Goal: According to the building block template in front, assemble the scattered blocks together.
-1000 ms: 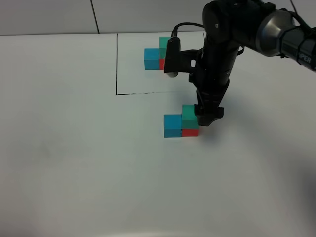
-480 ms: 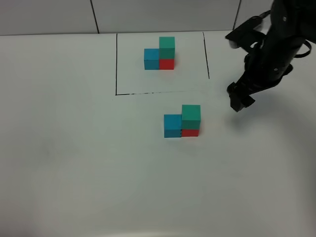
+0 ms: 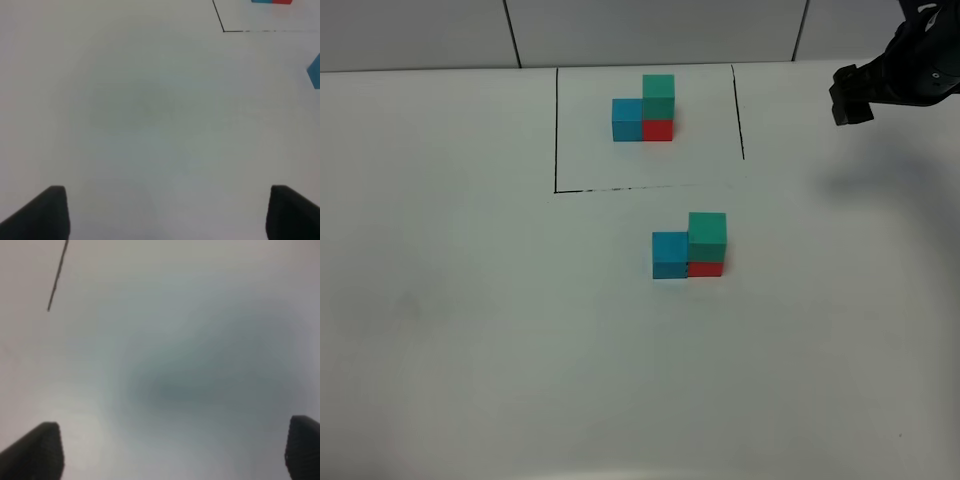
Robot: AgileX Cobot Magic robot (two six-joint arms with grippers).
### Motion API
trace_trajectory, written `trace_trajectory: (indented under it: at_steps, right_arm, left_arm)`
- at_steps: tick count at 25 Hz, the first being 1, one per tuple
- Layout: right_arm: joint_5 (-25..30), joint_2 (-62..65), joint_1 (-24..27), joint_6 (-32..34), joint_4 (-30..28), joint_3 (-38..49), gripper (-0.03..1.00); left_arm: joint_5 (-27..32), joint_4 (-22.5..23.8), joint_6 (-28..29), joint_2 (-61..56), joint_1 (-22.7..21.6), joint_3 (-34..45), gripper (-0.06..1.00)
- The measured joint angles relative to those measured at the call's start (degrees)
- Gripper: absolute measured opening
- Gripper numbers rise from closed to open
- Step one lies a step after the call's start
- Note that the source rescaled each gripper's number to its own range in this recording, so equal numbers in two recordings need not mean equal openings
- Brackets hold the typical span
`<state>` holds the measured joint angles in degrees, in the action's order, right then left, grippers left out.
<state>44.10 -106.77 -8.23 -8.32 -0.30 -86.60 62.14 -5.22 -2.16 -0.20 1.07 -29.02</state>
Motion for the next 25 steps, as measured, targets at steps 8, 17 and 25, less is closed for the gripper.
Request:
trace_trajectory:
  at_steps: [8,17,25]
  right_arm:
    - [-5.12,11.50,0.00,2.46,-0.91,7.44,0.81]
    - [-10.10,41.05,0.13,7.97,-2.15,32.99,0.81]
    - [-2.34,65.64,5.59,9.57,-2.49,46.70,0.81]
  left_arm:
    - [0.00,0.00,0.00,0.00,0.00,0.00,0.89]
    - [0.00,0.00,0.00,0.00,0.00,0.00,0.89]
    - [0.00,0.00,0.00,0.00,0.00,0.00,0.89]
